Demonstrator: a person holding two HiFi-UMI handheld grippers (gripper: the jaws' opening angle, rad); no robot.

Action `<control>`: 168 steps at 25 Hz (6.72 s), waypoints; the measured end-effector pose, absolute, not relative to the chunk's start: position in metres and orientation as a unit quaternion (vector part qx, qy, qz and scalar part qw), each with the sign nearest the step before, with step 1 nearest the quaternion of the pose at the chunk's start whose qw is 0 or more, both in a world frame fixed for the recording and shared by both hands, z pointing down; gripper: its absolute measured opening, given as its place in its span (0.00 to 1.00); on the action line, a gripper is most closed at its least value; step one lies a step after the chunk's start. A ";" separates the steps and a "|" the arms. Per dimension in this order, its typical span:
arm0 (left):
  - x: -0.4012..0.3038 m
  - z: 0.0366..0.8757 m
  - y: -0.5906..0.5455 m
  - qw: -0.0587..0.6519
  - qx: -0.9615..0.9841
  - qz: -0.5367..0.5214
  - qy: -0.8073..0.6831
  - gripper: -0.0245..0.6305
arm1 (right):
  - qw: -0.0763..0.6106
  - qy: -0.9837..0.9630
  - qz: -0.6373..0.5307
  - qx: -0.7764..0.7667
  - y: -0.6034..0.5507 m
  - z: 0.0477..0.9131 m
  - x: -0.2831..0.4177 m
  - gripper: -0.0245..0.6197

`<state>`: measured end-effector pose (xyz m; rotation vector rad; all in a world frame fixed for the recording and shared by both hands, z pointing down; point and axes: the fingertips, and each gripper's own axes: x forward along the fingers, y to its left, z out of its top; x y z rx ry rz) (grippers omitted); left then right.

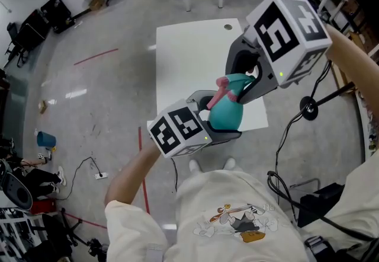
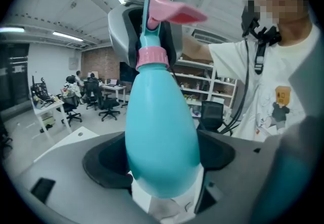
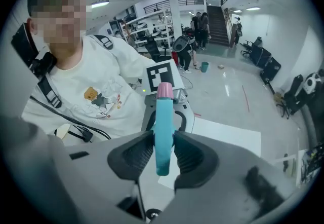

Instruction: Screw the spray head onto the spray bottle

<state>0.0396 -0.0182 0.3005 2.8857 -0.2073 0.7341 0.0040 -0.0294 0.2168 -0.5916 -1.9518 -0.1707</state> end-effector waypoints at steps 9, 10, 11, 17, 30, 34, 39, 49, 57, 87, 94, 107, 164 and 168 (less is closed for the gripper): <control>0.031 0.318 -0.050 0.044 0.931 0.300 -0.202 0.66 | 0.553 -0.811 -0.080 -0.169 -0.049 0.230 0.003 0.24; 0.030 0.319 -0.052 0.038 0.927 0.306 -0.214 0.66 | 0.559 -0.810 -0.076 -0.161 -0.050 0.231 0.003 0.24; 0.029 0.320 -0.055 0.029 0.922 0.311 -0.228 0.66 | 0.565 -0.809 -0.067 -0.150 -0.051 0.232 0.004 0.24; 0.015 0.322 -0.084 -0.020 0.885 0.319 -0.338 0.66 | 0.586 -0.809 -0.012 -0.048 -0.068 0.236 -0.002 0.24; 0.008 0.321 -0.098 -0.045 0.867 0.273 -0.414 0.66 | 0.546 -0.834 0.078 0.030 -0.076 0.236 -0.012 0.24; 0.001 0.310 -0.099 -0.051 0.870 0.258 -0.417 0.66 | 0.536 -0.841 0.073 0.011 -0.070 0.222 -0.017 0.24; -0.003 0.313 -0.107 -0.061 0.866 0.262 -0.421 0.66 | 0.532 -0.844 0.058 0.003 -0.073 0.220 -0.010 0.27; -0.001 0.312 -0.093 -0.055 0.916 0.260 -0.300 0.66 | 0.522 -0.839 -0.134 -0.073 -0.069 0.180 0.008 0.27; 0.010 0.308 -0.063 -0.029 0.965 0.225 -0.132 0.66 | 0.481 -0.808 -0.301 -0.161 -0.056 0.154 0.003 0.27; 0.047 0.329 0.017 -0.099 0.944 0.286 0.134 0.66 | 0.558 -0.659 -0.312 -0.396 0.018 0.241 0.030 0.28; 0.048 0.329 0.016 -0.077 0.945 0.287 0.134 0.66 | 0.567 -0.657 -0.303 -0.394 0.016 0.245 0.031 0.24; 0.050 0.322 0.031 0.077 0.943 0.263 0.190 0.66 | 0.581 -0.636 -0.348 -0.369 0.003 0.247 0.031 0.24; 0.022 0.321 -0.114 -0.113 0.855 0.240 -0.446 0.66 | 0.553 -0.825 0.116 -0.006 -0.076 0.218 0.004 0.31; 0.026 0.318 -0.114 -0.090 0.881 0.216 -0.411 0.66 | 0.502 -0.857 0.112 -0.025 -0.071 0.185 0.004 0.31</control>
